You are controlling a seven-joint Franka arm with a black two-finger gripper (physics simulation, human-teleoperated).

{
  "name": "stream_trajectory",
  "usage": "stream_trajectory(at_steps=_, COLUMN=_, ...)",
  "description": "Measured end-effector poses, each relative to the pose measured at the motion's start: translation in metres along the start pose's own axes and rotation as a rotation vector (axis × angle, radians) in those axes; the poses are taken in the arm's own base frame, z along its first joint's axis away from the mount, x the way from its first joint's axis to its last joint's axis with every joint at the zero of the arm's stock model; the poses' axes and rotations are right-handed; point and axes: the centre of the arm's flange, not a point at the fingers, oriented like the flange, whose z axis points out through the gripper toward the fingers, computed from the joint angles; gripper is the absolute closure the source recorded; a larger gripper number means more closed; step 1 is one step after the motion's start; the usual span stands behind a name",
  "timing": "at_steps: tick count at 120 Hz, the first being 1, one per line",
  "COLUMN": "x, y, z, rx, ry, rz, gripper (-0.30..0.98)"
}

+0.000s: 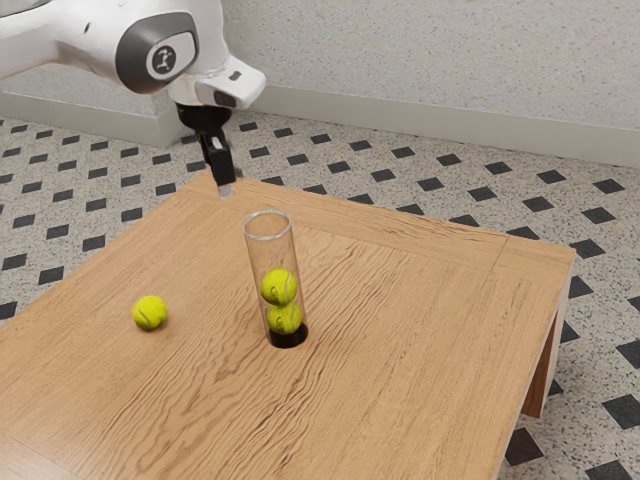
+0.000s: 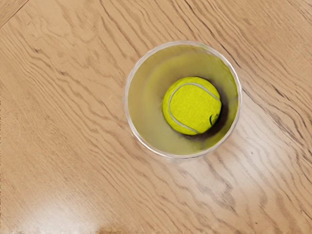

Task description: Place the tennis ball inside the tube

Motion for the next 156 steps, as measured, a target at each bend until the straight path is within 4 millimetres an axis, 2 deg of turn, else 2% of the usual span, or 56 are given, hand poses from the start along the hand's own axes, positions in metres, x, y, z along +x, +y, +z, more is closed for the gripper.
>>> stream_trajectory(at_steps=8, x=-0.011, y=-0.014, z=0.005, rx=-0.008, ry=-0.018, rz=-0.006, gripper=0.01)
stream_trajectory(at_steps=16, x=-0.029, y=-0.035, z=0.020, rx=-0.025, ry=-0.049, rz=-0.030, gripper=0.01)
stream_trajectory(at_steps=28, x=-0.075, y=-0.075, z=0.067, rx=-0.083, ry=-0.127, rz=-0.110, gripper=0.00)
stream_trajectory(at_steps=36, x=-0.111, y=-0.108, z=0.105, rx=-0.133, ry=-0.181, rz=-0.189, gripper=0.00)
stream_trajectory(at_steps=41, x=-0.125, y=-0.120, z=0.129, rx=-0.166, ry=-0.210, rz=-0.221, gripper=0.00)
stream_trajectory(at_steps=56, x=-0.125, y=-0.126, z=0.188, rx=-0.244, ry=-0.236, rz=-0.241, gripper=0.00)
stream_trajectory(at_steps=69, x=-0.147, y=-0.128, z=0.239, rx=-0.285, ry=-0.246, rz=-0.282, gripper=0.00)
stream_trajectory(at_steps=93, x=-0.157, y=-0.127, z=0.313, rx=-0.337, ry=-0.179, rz=-0.360, gripper=0.00)
stream_trajectory(at_steps=118, x=-0.164, y=-0.139, z=0.351, rx=-0.321, ry=-0.102, rz=-0.436, gripper=0.00)
stream_trajectory(at_steps=144, x=-0.174, y=-0.140, z=0.363, rx=-0.303, ry=-0.075, rz=-0.467, gripper=0.00)
stream_trajectory(at_steps=156, x=-0.174, y=-0.140, z=0.363, rx=-0.297, ry=-0.067, rz=-0.470, gripper=0.10)
